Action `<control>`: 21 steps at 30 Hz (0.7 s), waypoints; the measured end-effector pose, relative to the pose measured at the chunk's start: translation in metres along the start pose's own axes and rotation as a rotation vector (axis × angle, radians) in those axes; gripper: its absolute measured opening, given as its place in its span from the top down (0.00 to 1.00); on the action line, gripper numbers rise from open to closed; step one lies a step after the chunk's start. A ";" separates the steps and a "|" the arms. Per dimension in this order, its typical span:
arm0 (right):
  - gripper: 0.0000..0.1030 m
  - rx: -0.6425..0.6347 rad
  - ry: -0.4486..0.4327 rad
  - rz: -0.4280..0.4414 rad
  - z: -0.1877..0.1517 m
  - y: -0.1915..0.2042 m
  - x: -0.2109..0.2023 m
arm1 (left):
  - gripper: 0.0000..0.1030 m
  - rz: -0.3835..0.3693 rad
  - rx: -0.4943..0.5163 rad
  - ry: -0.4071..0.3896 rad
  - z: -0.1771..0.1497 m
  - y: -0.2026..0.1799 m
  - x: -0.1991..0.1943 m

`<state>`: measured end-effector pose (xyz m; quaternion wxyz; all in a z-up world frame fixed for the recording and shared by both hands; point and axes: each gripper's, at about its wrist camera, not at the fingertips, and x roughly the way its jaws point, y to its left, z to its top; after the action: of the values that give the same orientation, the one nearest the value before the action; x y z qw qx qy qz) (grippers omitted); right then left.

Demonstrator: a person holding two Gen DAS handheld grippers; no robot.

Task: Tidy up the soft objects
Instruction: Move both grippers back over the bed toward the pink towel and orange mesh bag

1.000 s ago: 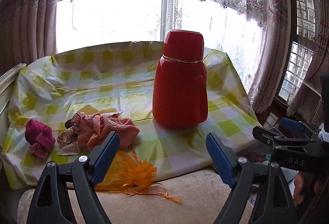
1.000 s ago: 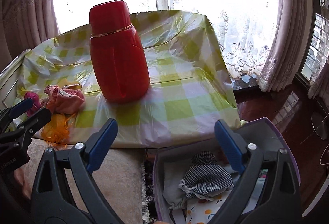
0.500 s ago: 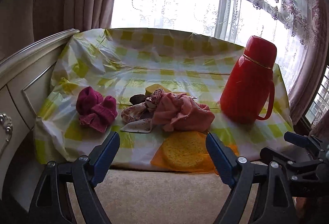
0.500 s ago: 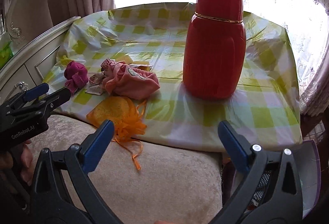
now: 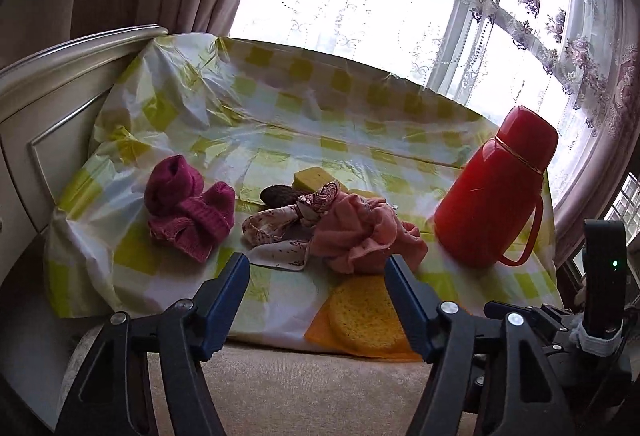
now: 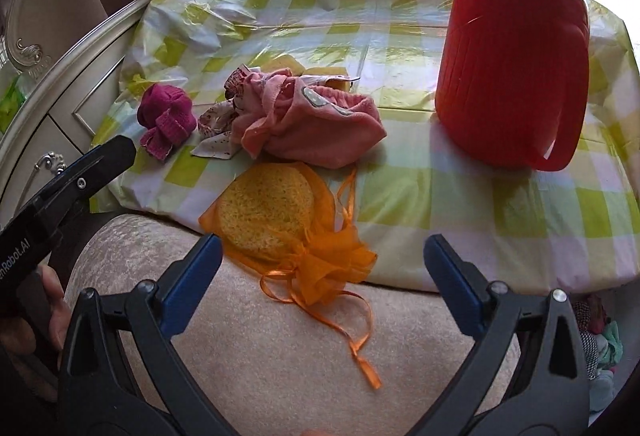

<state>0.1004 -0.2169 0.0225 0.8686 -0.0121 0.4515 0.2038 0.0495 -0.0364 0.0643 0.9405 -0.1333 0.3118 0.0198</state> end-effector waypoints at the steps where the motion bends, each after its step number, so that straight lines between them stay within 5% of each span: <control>1: 0.02 -0.009 0.013 -0.005 0.002 0.005 0.006 | 0.32 0.004 -0.014 -0.004 0.001 0.004 0.000; 11: 0.02 -0.170 0.105 -0.064 0.017 0.054 0.056 | 0.32 0.010 -0.118 0.001 0.002 0.034 0.004; 21: 0.02 -0.184 0.184 -0.088 0.017 0.054 0.089 | 0.32 -0.003 -0.118 0.017 0.001 0.034 0.010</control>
<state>0.1393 -0.1333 -0.0283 0.8268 -0.1300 0.5079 0.2039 0.0541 -0.0044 0.0509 0.9284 -0.1893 0.3178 0.0358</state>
